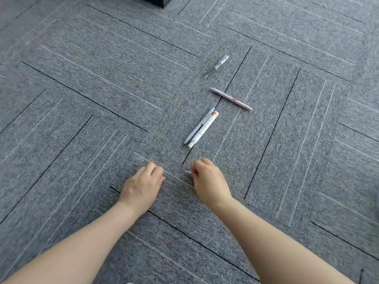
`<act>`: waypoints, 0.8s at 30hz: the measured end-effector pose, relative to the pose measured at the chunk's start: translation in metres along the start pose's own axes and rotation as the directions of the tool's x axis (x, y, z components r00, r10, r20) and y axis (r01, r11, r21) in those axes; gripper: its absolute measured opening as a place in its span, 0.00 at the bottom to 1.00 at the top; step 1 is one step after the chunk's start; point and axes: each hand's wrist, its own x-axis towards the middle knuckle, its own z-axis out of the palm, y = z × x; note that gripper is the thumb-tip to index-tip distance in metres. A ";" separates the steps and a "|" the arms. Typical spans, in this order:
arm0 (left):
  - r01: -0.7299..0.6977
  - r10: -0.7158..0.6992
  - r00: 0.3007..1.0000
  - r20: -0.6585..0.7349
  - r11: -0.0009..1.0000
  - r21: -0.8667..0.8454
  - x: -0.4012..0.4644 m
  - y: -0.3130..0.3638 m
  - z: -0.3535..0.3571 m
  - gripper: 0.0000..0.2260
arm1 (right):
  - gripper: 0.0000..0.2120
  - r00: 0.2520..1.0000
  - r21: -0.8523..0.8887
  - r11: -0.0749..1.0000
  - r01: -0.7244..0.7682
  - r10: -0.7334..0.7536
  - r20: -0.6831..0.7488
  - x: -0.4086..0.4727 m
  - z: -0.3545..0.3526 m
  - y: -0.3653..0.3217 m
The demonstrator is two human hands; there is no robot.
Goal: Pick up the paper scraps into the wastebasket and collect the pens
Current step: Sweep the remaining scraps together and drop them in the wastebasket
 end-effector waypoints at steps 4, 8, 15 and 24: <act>-0.041 0.041 0.999 0.001 0.997 -0.064 0.000 -0.002 0.002 0.03 | 0.05 0.999 -0.010 0.999 0.032 -0.032 0.017 -0.002 -0.008 0.006; 0.051 -0.054 0.998 -0.011 0.980 -0.190 0.008 0.011 -0.007 0.04 | 0.07 0.993 -0.072 0.991 0.116 -0.113 0.036 0.001 -0.046 0.020; -0.289 0.220 0.953 -0.209 0.866 -0.409 0.095 0.155 -0.075 0.03 | 0.04 0.971 -0.298 0.938 0.179 -0.217 -0.099 -0.027 -0.226 0.078; -0.687 0.552 0.722 -0.418 0.492 -0.535 0.149 0.463 -0.117 0.03 | 0.04 0.603 -0.011 0.937 -0.349 0.216 -0.768 -0.187 -0.395 0.196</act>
